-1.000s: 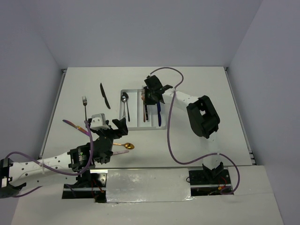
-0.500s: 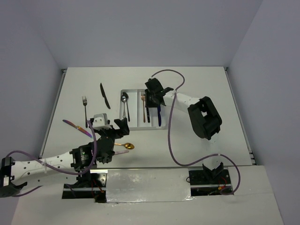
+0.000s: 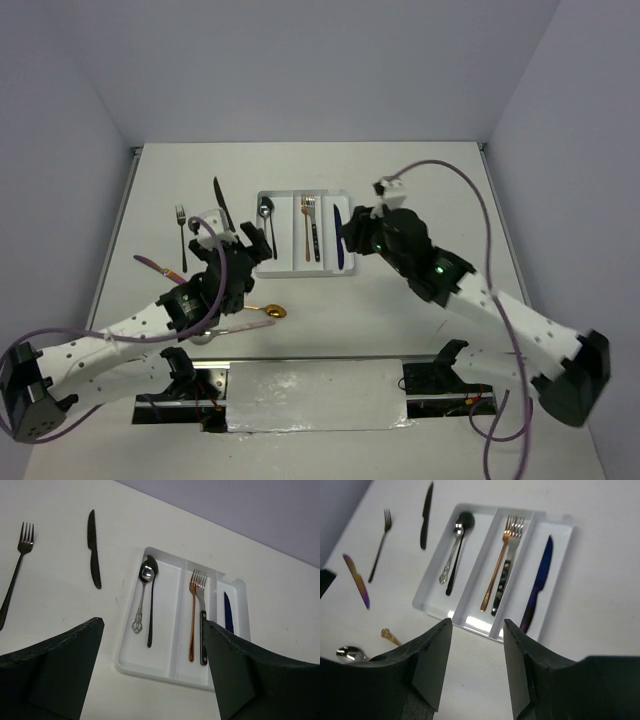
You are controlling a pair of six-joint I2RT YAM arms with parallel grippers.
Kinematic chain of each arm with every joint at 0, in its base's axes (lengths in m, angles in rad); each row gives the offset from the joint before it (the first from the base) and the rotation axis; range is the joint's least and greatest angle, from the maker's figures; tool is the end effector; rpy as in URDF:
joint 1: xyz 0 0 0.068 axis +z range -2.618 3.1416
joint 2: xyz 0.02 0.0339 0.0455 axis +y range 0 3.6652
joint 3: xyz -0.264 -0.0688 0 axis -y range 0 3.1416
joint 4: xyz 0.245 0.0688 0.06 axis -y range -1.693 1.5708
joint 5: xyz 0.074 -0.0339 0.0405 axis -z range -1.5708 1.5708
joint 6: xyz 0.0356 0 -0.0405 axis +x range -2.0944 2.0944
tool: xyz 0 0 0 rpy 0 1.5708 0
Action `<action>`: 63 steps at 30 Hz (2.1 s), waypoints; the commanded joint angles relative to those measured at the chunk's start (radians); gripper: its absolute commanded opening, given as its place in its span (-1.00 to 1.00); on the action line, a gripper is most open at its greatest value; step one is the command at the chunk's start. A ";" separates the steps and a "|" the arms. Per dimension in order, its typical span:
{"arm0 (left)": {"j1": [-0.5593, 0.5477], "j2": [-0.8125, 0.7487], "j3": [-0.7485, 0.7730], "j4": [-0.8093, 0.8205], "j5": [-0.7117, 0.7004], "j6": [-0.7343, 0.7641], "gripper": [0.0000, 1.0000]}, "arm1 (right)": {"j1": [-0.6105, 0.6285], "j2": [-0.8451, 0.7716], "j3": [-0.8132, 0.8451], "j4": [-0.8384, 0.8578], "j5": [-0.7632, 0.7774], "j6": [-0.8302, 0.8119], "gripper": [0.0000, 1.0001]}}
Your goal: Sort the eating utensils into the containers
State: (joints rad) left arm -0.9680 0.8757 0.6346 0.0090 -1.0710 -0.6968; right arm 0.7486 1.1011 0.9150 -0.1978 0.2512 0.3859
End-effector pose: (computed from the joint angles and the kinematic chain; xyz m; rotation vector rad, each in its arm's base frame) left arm 0.1345 -0.1403 0.2951 -0.5045 1.6121 -0.2840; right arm 0.1914 0.1657 0.3219 -0.1901 1.9667 0.5039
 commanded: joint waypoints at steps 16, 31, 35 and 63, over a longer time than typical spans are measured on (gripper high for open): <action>0.727 0.775 0.669 -0.405 0.690 -0.170 0.62 | -0.005 -0.814 -0.596 0.209 0.267 0.088 0.63; 0.790 1.063 0.871 -0.438 0.625 -0.102 0.41 | -0.005 -0.796 -0.594 0.209 0.229 0.087 0.58; 0.801 1.134 0.928 -0.494 0.597 -0.106 0.35 | -0.003 -0.799 -0.605 0.227 0.221 0.084 0.58; 0.839 1.313 0.992 -0.521 0.618 -0.115 0.22 | -0.003 -0.685 -0.576 0.235 0.189 0.076 0.60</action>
State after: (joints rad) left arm -0.1349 2.1567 1.6135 -0.4992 -0.4671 -0.8146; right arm 0.7437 0.4103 0.3195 -0.0074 0.4335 0.4667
